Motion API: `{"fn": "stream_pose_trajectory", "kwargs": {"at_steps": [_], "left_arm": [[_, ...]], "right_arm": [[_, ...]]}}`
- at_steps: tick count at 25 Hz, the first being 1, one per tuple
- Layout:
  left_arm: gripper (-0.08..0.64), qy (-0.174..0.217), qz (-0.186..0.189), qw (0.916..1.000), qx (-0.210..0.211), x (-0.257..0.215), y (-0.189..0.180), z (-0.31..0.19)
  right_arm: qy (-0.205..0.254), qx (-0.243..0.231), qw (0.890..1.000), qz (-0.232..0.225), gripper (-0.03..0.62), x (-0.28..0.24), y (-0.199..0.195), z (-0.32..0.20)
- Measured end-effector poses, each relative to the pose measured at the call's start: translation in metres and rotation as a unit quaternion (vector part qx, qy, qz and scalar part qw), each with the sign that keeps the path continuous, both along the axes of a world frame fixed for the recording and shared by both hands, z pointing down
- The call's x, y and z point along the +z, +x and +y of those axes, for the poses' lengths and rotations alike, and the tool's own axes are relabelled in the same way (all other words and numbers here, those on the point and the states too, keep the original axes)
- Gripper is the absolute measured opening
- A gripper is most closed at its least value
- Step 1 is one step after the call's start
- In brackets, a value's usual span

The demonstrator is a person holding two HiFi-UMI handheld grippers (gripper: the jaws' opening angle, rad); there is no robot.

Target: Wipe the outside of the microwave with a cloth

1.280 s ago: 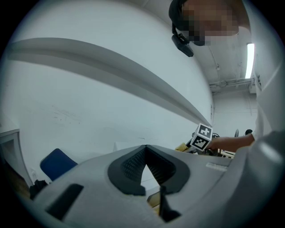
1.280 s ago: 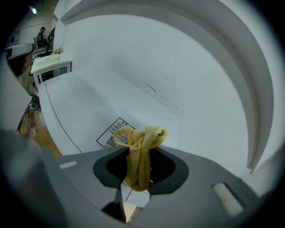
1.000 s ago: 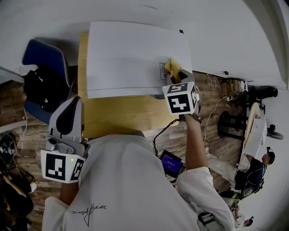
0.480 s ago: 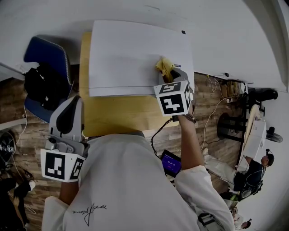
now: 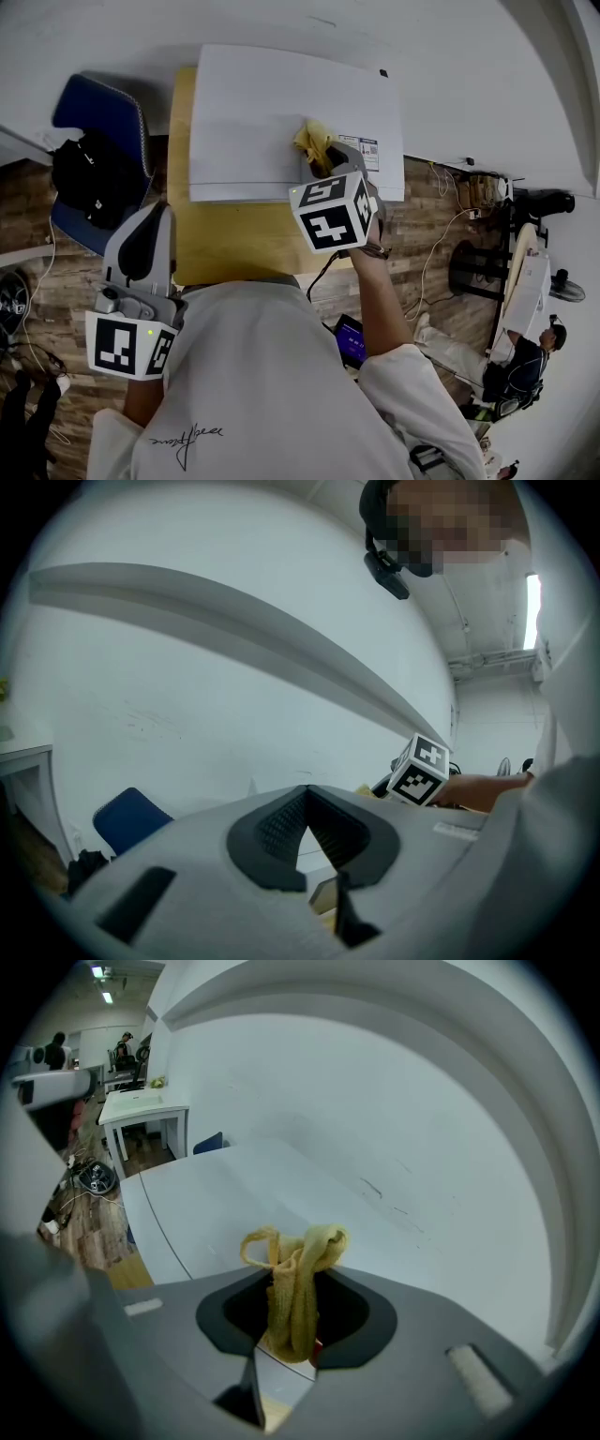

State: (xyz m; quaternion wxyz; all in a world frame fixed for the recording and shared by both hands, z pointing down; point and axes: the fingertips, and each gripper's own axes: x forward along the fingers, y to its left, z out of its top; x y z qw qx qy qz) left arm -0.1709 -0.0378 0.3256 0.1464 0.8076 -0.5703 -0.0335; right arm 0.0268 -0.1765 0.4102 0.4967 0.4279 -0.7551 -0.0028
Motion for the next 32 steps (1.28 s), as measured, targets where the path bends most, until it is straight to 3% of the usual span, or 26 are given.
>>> {"fn": "stream_pose_trajectory", "kwargs": {"at_steps": [32], "left_arm": [[-0.005,-0.006,0.001,0.9994,-0.035,0.0,-0.016,0.027]], "right_arm": [[-0.013,-0.125,0.991,-0.049,0.12,-0.001,-0.143,0.036]]}}
